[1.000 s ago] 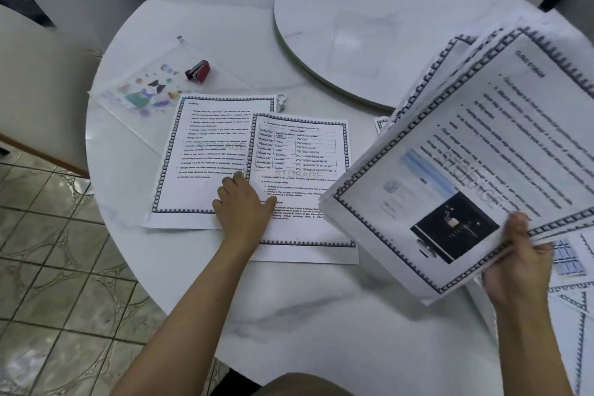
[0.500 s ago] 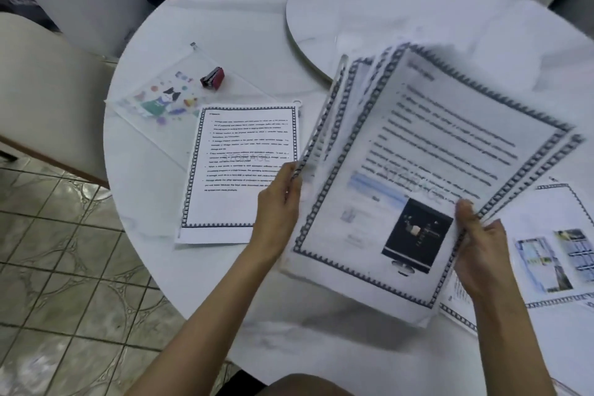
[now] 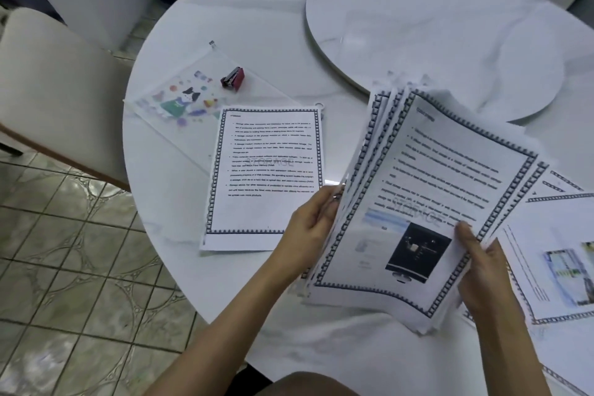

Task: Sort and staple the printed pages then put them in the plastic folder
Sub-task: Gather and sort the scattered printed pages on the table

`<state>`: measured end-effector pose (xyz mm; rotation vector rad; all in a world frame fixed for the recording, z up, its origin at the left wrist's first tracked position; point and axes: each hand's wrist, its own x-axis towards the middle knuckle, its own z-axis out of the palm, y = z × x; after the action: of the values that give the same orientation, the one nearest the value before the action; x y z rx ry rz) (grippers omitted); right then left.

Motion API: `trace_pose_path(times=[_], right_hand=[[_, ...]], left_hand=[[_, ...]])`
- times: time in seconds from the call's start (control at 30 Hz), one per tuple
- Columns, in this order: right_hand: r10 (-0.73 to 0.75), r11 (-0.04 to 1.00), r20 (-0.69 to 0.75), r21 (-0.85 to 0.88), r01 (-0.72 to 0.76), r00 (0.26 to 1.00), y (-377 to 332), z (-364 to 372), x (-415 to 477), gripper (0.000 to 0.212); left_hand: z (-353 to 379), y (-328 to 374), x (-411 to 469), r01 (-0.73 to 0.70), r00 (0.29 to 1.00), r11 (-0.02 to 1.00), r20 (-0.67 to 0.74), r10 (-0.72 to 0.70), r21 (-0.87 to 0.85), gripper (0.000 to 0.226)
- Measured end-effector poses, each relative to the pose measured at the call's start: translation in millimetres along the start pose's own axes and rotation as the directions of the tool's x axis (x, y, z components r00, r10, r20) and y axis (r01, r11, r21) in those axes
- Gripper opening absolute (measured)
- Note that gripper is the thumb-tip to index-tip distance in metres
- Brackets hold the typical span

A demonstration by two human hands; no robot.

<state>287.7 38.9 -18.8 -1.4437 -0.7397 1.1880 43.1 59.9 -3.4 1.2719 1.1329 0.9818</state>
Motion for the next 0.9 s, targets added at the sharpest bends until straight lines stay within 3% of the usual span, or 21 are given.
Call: trace_pose_path(times=[0.13,0.23,0.33,0.4,0.5,0.57,0.63,0.7,0.83,0.9], right_hand=[[0.031,0.999,-0.02,-0.01,-0.032,0.999,4,4,-3,0.029],[-0.002,0.996,-0.043,-0.087,-0.001,0.999,5,9,-5,0.022],[-0.046,0.99,-0.061,-0.137,0.038,0.997,4,17,-6,0.026],[-0.052,0.988,-0.068,-0.149,0.041,0.996,3,20,-6,0.013],[-0.089,0.974,-0.119,-0.22,0.061,0.989,2,20,-3,0.067],[-0.112,0.967,-0.136,-0.243,0.076,0.984,0,18,-3,0.071],[-0.128,0.962,-0.154,-0.257,0.086,0.98,-3,16,-3,0.066],[-0.147,0.958,-0.167,-0.27,0.098,0.975,-8,14,-4,0.072],[-0.196,0.951,-0.184,-0.275,0.141,0.963,-19,12,-6,0.056],[-0.221,0.945,-0.194,-0.285,0.161,0.956,-22,7,-5,0.071]], left_hand=[[-10,-4,-2,0.0,0.999,1.0,0.034,0.0,-0.002,0.035],[-20,-8,-1,0.031,0.998,1.0,0.056,-0.031,0.001,0.035],[-35,-16,4,0.095,0.995,0.992,-0.051,-0.091,0.084,0.029],[-51,-23,9,0.135,0.978,0.981,-0.178,-0.11,0.136,0.02],[-82,-42,18,0.309,0.879,0.861,-0.467,-0.097,0.404,0.03],[-101,-54,22,0.541,0.776,0.661,-0.611,-0.154,0.521,0.05],[-114,-60,25,0.641,0.732,0.54,-0.647,-0.215,0.545,0.066],[-120,-65,26,0.637,0.736,0.522,-0.648,-0.195,0.567,0.07],[-123,-63,28,0.616,0.75,0.495,-0.649,-0.13,0.613,0.07],[-124,-61,26,0.61,0.748,0.538,-0.648,-0.146,0.582,0.073]])
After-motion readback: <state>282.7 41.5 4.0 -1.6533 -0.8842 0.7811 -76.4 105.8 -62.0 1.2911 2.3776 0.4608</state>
